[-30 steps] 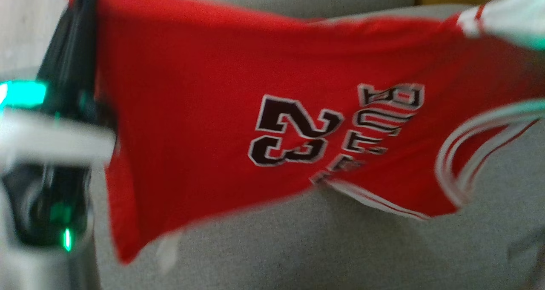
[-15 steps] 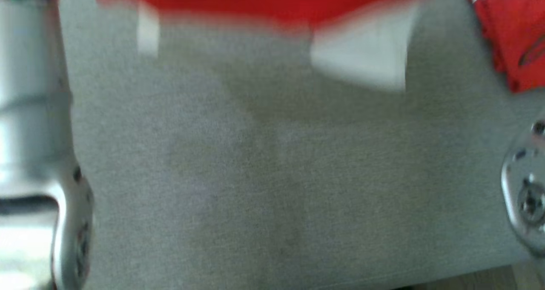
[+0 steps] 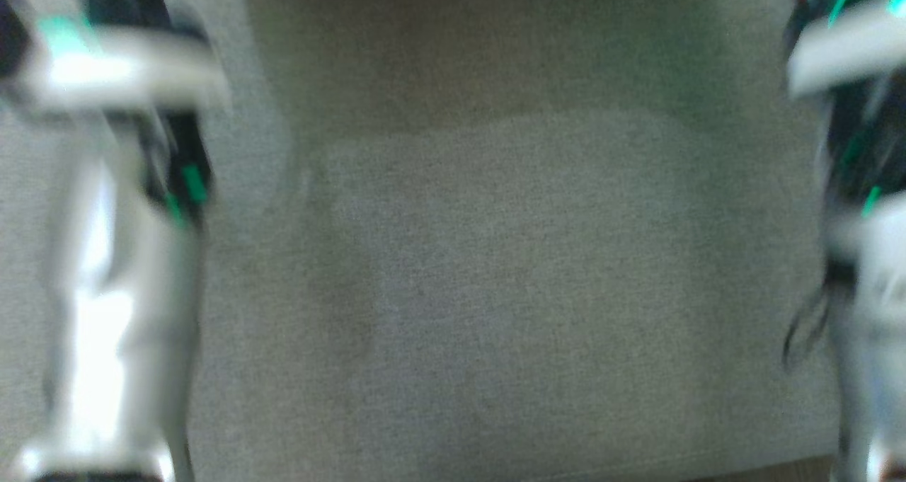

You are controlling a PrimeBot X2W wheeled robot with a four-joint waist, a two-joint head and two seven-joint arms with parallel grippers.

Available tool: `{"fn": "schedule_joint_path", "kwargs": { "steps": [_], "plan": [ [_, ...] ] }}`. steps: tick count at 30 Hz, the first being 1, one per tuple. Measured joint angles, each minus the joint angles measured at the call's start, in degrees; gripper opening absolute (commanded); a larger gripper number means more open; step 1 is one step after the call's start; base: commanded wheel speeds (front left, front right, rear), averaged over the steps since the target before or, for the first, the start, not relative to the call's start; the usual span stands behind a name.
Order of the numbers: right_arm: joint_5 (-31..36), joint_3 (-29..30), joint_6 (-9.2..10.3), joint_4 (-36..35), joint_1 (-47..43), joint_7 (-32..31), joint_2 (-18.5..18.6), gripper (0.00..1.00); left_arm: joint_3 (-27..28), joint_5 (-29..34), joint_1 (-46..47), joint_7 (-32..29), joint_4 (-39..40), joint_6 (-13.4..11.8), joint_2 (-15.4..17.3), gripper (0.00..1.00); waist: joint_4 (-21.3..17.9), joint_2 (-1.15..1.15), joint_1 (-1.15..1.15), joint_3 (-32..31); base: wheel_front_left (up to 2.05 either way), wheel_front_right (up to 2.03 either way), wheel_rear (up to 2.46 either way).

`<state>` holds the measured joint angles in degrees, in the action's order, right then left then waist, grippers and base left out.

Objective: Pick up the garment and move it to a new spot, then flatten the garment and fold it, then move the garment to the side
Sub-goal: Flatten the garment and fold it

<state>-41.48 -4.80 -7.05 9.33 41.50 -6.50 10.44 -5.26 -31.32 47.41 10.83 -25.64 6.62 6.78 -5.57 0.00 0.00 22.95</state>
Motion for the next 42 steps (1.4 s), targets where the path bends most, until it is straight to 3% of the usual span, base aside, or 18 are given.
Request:
{"fn": "schedule_joint_path", "kwargs": {
  "steps": [8,14,21,24,30,37,42],
  "plan": [
    [-2.2,0.4,0.0,-10.6,-28.7,-1.7,0.1,0.0,-0.8,-2.4,-30.4,1.2,9.9,-0.9,-1.2,0.0,0.6,0.0,-0.03,-5.2,0.0,0.0,0.0],
    [-0.2,3.0,0.0,-19.1,-44.6,-5.0,0.3,0.0,-1.5,-3.0,-48.8,0.5,24.2,-5.4,-1.8,0.0,0.9,0.01,-0.03,-8.6,0.0,0.0,0.0],
    [0.2,7.7,0.0,-29.0,-59.8,-11.0,-1.7,0.0,-5.7,-3.9,-64.1,-7.2,36.2,-9.9,-2.0,0.0,2.6,0.01,-0.02,-8.9,0.0,0.0,0.0],
    [1.6,9.6,0.0,-29.7,-58.9,-13.7,-2.8,0.0,-6.1,-4.7,-63.9,-11.0,38.6,-10.2,-1.5,0.0,2.7,0.0,0.0,-8.0,0.0,0.0,0.0],
    [3.6,9.7,0.0,-26.9,-48.5,-20.6,-3.4,0.0,-5.9,-7.9,-55.5,-18.9,38.2,-10.2,0.7,0.0,2.8,0.0,0.0,-6.7,0.0,0.0,0.0],
    [8.0,10.1,0.0,-19.0,-31.3,-28.2,-2.5,0.0,-5.5,-11.1,-40.3,-29.0,33.0,-12.1,2.2,0.0,3.1,0.0,0.01,-4.1,0.0,0.0,0.0],
    [10.1,8.0,0.0,-14.1,-23.1,-29.9,-1.0,0.0,-5.6,-9.9,-32.9,-32.2,28.6,-13.7,3.5,0.0,3.5,0.0,0.01,-2.1,0.0,0.0,0.0]
  ]
}}
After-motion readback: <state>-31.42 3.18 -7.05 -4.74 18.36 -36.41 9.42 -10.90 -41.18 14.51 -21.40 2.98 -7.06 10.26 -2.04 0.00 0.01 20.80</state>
